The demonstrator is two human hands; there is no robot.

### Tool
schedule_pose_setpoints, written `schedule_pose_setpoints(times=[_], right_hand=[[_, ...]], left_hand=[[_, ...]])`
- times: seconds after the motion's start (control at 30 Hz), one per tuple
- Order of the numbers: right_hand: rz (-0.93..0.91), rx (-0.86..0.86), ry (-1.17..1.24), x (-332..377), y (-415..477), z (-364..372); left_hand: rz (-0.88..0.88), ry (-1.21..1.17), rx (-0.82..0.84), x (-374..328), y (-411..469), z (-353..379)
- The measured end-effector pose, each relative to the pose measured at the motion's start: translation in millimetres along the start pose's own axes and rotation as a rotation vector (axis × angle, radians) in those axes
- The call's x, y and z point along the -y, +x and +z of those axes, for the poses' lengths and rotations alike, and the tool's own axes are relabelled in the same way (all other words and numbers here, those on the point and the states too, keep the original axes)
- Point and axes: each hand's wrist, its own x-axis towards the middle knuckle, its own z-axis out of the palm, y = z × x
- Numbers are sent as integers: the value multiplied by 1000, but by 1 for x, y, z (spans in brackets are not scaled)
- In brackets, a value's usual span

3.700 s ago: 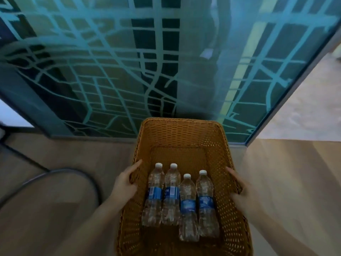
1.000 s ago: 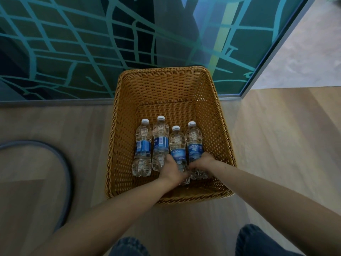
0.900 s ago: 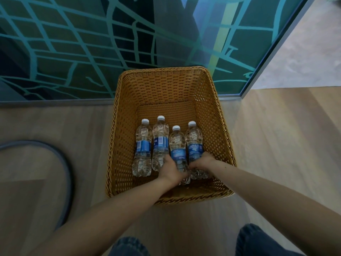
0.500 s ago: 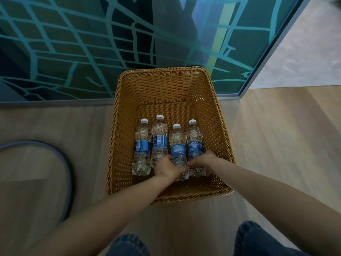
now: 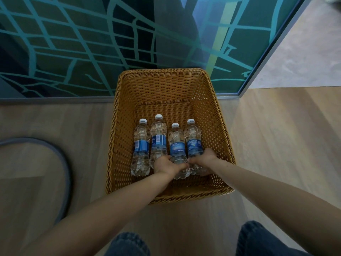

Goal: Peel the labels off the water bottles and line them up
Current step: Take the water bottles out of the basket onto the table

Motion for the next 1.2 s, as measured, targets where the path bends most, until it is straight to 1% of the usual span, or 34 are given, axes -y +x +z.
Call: schedule_pose_setpoints(times=[0.07, 0.17, 0.33, 0.5, 0.67, 0.77, 0.9, 0.97, 1.13, 1.2], right_hand=[[-109, -34, -129, -3, -2, 4], [-190, -36, -195, -7, -2, 9], [-202, -21, -172, -8, 3, 9], [-161, -43, -114, -8, 4, 12], [-136, -78, -80, -8, 5, 9], [-190, -79, -168, -8, 4, 8], [-278, -79, -307, -12, 2, 10], [-272, -70, -342, -13, 2, 12], [-256, -56, -352, -12, 2, 13], [-266, -61, -367, -12, 2, 12]], left_hand=[[-27, -14, 3, -2, 1, -1], [-84, -41, 17, -4, 1, -2], [-158, -170, 12, -1, 2, -3], [-67, -172, 41, 5, 1, -3], [-57, -158, 54, 4, 1, -5], [-65, -178, 59, 5, 1, -5], [-131, -304, 155, 4, -3, -1], [-153, -328, 182, 6, -4, -3], [-154, -307, 145, 10, -4, -8], [-160, -341, 177, 9, -4, -10]])
